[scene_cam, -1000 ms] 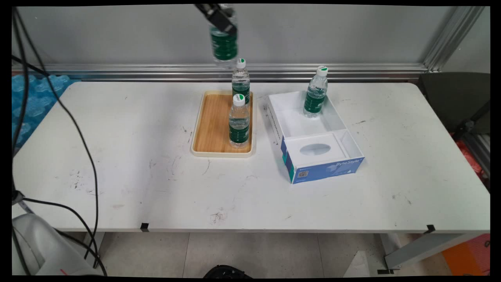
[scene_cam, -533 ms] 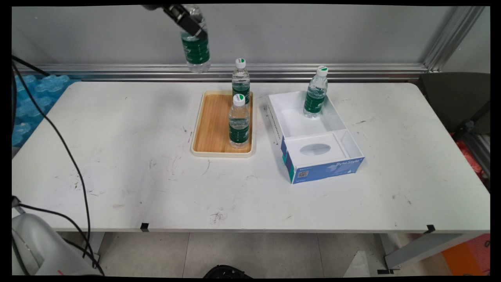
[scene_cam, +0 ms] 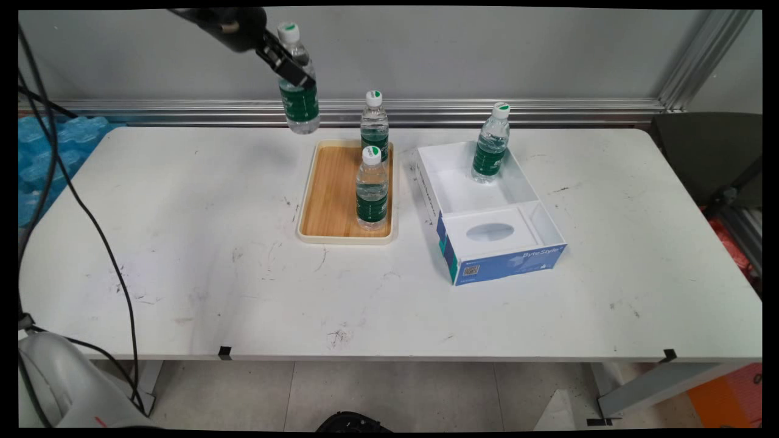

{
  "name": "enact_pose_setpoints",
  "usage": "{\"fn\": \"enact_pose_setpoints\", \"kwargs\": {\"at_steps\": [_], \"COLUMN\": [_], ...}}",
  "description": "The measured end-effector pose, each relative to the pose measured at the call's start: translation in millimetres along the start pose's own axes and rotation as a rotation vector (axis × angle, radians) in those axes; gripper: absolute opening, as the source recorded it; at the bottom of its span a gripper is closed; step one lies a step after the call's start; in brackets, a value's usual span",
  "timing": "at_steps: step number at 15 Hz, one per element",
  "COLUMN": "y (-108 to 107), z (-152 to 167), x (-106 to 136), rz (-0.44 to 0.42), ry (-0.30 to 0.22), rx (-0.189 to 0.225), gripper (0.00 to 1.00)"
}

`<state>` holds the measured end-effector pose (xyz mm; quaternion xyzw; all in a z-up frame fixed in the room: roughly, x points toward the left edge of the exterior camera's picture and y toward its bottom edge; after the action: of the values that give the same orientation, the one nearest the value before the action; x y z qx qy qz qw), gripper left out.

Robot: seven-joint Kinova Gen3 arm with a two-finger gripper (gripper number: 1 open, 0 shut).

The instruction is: Place the picked object on the tray

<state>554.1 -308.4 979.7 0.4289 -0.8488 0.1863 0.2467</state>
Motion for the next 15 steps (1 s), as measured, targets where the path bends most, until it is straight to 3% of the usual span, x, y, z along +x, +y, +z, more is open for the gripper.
{"fn": "enact_pose_setpoints", "kwargs": {"at_steps": [15], "y": [-18.3], "z": [130.0], "x": [-34.6], "rz": [0.09], "ry": [0.031], "rx": [-0.08], "gripper": [0.0]}}
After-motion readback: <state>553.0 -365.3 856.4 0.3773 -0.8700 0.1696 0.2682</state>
